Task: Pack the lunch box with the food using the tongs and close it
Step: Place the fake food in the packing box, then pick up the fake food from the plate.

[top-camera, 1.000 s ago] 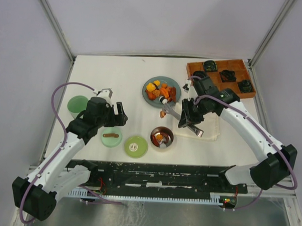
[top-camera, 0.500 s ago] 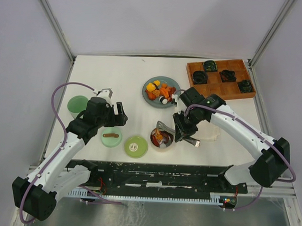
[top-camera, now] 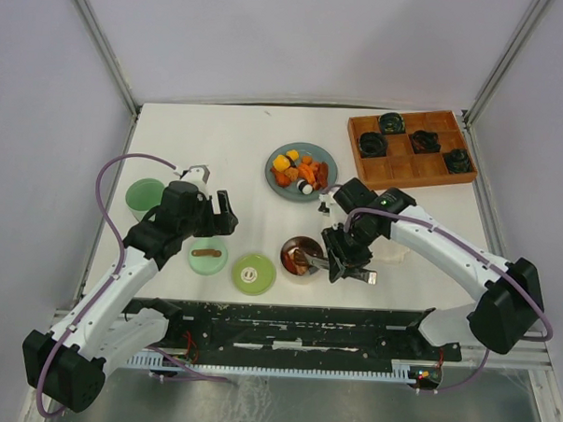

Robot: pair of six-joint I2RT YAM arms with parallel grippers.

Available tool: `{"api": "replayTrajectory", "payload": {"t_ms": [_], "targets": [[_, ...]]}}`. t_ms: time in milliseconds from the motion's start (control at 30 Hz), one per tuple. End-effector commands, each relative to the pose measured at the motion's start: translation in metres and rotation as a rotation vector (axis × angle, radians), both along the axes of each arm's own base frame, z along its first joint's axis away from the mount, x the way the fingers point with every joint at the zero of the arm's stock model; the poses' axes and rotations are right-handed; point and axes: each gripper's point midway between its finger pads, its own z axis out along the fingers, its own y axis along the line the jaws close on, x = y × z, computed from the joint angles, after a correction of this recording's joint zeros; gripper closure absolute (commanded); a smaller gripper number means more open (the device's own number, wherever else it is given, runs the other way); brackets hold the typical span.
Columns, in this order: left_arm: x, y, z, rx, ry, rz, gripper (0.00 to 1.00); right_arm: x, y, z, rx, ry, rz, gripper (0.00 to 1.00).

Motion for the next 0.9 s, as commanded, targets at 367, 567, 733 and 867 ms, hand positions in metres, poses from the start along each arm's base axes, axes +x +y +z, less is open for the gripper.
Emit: {"api": "replayTrajectory", "payload": {"t_ms": [367, 567, 733, 867], "targets": [[0.008, -0.003, 0.013, -0.033, -0.054, 0.011, 0.08, 0.062, -0.017, 0.075, -0.003, -0.442, -0.091, 0.50], [0.008, -0.003, 0.013, -0.034, -0.053, 0.009, 0.08, 0.112, -0.049, 0.077, -0.107, -0.522, -0.332, 0.52], [0.008, -0.003, 0.013, -0.033, -0.052, 0.011, 0.08, 0.146, -0.056, 0.070, -0.152, -0.510, -0.413, 0.55], [0.008, -0.003, 0.012, -0.032, -0.049, 0.011, 0.08, 0.165, -0.037, 0.061, -0.127, -0.473, -0.376, 0.56]]}}
